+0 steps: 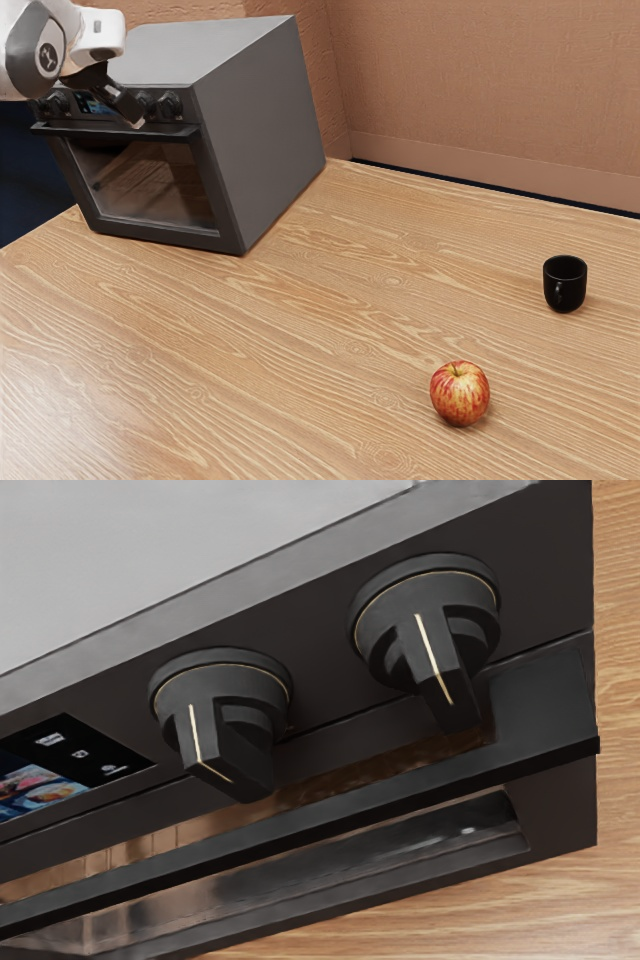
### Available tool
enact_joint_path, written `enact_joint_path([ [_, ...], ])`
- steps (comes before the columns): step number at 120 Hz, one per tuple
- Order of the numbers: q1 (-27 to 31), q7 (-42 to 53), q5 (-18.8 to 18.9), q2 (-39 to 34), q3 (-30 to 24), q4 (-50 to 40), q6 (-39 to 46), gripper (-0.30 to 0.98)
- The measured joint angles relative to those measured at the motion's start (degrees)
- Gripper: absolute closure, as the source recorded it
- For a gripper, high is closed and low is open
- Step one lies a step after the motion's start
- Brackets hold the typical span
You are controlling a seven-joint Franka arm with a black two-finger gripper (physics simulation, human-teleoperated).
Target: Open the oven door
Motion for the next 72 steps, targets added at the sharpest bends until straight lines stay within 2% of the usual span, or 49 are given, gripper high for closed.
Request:
enact_joint_path([
  [11,0.8,5.1,-1.8,4.6,0.2,2.6,4.6,0.00],
  [20,1.3,8.8,-3.6,4.5,0.3,2.3,7.2,0.00],
  [29,1.3,12.0,-4.9,-5.9,0.0,-13.9,12.8,0.00],
  [36,1.2,14.3,-5.6,-9.6,0.1,-20.4,17.0,0.00],
  [72,4.0,23.1,-8.1,-9.6,2.1,-26.2,29.6,0.00],
])
